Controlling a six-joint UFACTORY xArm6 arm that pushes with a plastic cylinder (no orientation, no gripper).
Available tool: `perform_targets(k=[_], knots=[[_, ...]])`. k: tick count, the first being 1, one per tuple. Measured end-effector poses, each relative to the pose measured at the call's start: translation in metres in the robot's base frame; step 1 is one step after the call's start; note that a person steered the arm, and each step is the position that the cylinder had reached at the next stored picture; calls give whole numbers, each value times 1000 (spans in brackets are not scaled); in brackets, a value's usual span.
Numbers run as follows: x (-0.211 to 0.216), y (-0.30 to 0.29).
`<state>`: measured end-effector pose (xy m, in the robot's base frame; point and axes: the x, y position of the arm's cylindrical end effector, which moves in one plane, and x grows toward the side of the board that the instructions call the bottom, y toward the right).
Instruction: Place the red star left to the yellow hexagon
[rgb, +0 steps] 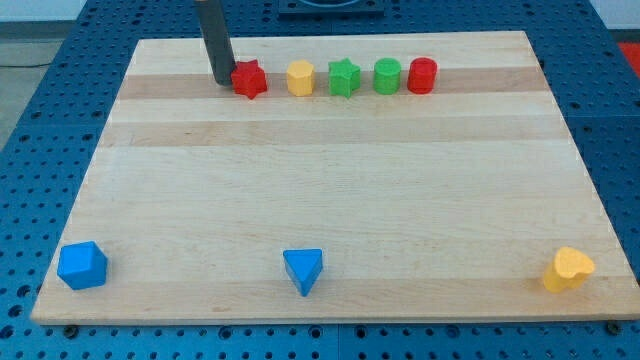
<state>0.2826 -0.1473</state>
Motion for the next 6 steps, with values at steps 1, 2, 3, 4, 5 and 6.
perform_targets(k=[1, 2, 3, 4, 5, 6], knots=[[0, 7], [0, 9], [0, 9], [0, 9], [1, -7], [15, -32]])
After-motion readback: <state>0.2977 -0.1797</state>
